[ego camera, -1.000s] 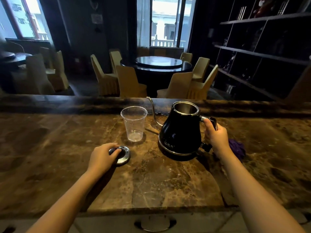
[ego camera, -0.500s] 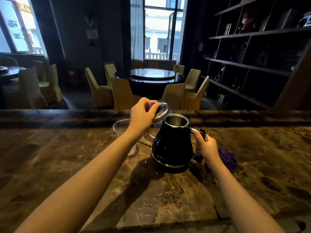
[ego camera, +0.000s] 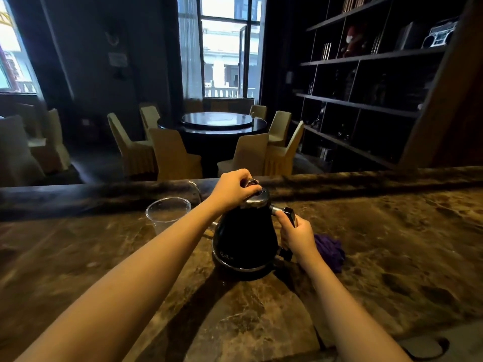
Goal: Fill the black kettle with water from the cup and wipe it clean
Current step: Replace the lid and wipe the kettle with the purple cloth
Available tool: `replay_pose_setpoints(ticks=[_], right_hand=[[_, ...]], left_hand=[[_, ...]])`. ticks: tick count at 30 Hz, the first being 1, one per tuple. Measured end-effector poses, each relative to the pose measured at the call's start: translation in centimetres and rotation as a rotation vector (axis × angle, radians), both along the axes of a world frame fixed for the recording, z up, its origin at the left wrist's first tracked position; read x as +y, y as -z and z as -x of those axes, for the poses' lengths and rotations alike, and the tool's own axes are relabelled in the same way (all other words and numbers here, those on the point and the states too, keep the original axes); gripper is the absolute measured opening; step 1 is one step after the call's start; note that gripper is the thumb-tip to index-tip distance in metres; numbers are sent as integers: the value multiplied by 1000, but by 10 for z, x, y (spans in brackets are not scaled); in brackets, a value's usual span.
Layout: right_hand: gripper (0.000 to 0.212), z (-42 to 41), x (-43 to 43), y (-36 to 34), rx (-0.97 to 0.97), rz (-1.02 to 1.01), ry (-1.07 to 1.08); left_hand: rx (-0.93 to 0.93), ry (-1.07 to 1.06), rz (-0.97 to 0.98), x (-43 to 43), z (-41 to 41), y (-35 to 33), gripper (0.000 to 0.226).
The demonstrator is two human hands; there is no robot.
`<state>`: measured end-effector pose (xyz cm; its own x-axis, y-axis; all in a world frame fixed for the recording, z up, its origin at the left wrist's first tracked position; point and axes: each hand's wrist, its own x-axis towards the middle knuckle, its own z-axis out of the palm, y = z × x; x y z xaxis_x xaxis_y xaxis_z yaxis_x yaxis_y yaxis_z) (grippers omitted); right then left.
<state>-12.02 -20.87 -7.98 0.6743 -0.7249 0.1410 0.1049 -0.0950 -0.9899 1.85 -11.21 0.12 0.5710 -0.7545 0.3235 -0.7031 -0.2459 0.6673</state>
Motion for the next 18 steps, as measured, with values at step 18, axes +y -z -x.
replay_pose_setpoints(ticks=[18], right_hand=[[14,1,0,1,-10,17,-19]], left_hand=[[-32,14,31,-4,5,3,16]])
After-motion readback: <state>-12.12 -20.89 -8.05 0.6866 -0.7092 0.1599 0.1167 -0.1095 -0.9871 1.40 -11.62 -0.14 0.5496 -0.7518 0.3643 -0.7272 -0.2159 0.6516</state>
